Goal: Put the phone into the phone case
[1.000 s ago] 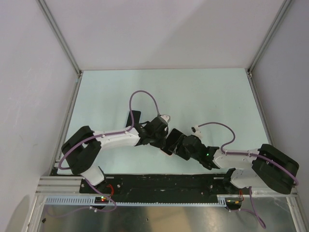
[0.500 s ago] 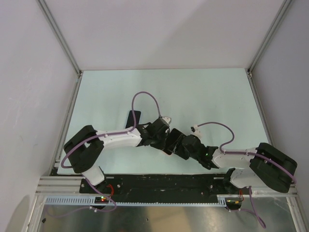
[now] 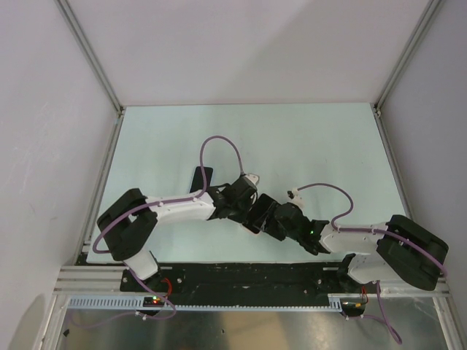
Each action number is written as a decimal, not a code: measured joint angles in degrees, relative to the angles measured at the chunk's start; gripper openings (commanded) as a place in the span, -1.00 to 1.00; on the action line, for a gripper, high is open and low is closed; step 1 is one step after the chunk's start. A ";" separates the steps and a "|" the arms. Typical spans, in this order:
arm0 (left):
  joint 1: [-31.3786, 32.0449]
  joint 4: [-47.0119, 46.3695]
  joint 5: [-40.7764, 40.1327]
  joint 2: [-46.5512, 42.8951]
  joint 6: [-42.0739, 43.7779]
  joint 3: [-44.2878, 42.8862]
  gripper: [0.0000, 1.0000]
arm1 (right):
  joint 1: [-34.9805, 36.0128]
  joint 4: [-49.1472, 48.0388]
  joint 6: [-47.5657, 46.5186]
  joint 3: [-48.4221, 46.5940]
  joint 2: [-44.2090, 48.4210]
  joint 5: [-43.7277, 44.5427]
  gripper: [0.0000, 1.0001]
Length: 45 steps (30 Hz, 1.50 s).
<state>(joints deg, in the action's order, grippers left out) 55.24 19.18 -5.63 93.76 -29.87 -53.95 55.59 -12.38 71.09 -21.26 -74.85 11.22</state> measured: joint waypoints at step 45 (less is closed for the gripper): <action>1.46 -11.21 -3.15 -4.17 -3.39 8.52 -0.78 | 0.04 0.48 -0.26 -0.42 -0.96 0.07 0.07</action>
<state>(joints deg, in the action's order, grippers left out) 56.71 7.97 -8.78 89.58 -33.26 -45.43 55.64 -11.90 70.83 -21.67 -75.81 11.29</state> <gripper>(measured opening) 0.122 0.533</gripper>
